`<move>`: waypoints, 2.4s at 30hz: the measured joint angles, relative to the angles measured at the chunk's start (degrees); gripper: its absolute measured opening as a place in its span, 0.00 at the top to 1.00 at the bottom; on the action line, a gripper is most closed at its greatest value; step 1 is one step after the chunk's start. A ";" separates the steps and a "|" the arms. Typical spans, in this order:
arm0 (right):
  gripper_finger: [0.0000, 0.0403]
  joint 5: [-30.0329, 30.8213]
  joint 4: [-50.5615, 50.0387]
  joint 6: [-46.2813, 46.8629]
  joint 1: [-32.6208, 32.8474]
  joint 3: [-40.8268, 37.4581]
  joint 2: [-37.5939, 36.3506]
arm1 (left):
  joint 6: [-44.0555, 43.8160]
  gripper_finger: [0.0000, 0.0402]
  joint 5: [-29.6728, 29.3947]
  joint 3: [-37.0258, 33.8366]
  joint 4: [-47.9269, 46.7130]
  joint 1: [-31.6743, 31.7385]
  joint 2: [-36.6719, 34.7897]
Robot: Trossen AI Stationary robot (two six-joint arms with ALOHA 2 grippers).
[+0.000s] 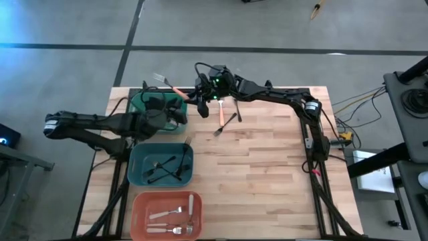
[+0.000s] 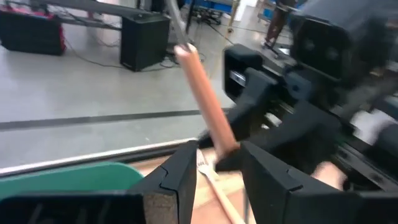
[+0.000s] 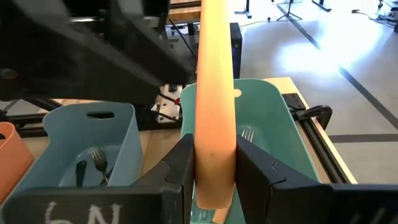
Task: Sort silverware by color (type)
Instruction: Put the orange fork into the green bin
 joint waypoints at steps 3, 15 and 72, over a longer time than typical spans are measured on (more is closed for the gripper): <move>0.82 0.01 -0.02 -0.02 0.00 0.00 0.00 | 0.56 0.73 0.04 0.00 0.34 1.99 0.39; 0.82 0.07 -0.02 -0.65 0.00 0.00 0.00 | 6.06 0.72 4.77 0.02 8.14 7.84 2.09; 0.59 16.74 -39.90 3.89 -5.46 -0.17 7.52 | 3.47 0.58 14.62 -0.68 -38.08 16.25 0.59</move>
